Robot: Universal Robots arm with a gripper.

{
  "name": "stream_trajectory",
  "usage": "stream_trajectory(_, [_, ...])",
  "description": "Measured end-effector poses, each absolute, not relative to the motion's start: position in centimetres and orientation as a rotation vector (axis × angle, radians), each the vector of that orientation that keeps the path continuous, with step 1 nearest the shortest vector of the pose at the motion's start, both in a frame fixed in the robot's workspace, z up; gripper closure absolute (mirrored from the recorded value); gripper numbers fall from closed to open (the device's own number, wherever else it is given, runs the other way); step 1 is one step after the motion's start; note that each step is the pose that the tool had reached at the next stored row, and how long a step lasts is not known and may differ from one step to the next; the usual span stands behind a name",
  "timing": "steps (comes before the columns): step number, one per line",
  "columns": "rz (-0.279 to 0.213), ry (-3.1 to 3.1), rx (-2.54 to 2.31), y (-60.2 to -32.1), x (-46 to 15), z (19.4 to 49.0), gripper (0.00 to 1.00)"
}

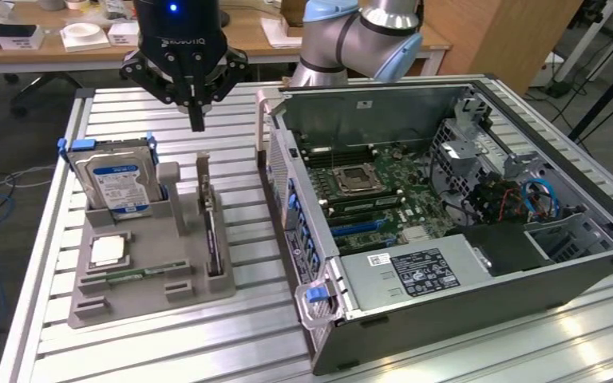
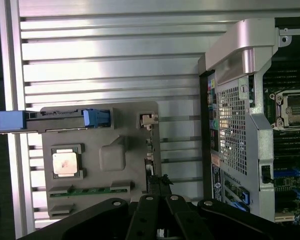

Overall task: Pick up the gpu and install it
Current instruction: 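Pick up the gpu and move the gpu toward the slot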

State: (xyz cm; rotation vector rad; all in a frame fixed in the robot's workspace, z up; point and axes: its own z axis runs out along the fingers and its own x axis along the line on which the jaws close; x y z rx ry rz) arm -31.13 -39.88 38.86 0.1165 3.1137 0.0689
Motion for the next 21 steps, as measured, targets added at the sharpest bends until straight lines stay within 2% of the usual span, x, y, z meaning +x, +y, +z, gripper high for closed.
stream_trajectory(5, [0.069,3.114,0.117,-39.88,-31.13,38.86,0.89])
stream_trajectory(6, [0.069,3.114,0.117,-39.88,-31.13,38.86,0.83])
stream_trajectory(7, [0.069,3.114,0.117,-39.88,-31.13,38.86,0.83])
stream_trajectory(11, [0.069,3.114,0.117,-39.88,-31.13,38.86,0.59])
stream_trajectory(12, [0.069,3.114,0.116,-39.88,-31.13,38.86,0.59])
stream_trajectory(13, [0.069,3.114,0.117,-39.88,-31.13,38.86,0.53])
stream_trajectory(21, [0.068,3.131,0.118,-39.93,-30.43,38.82,0.53])
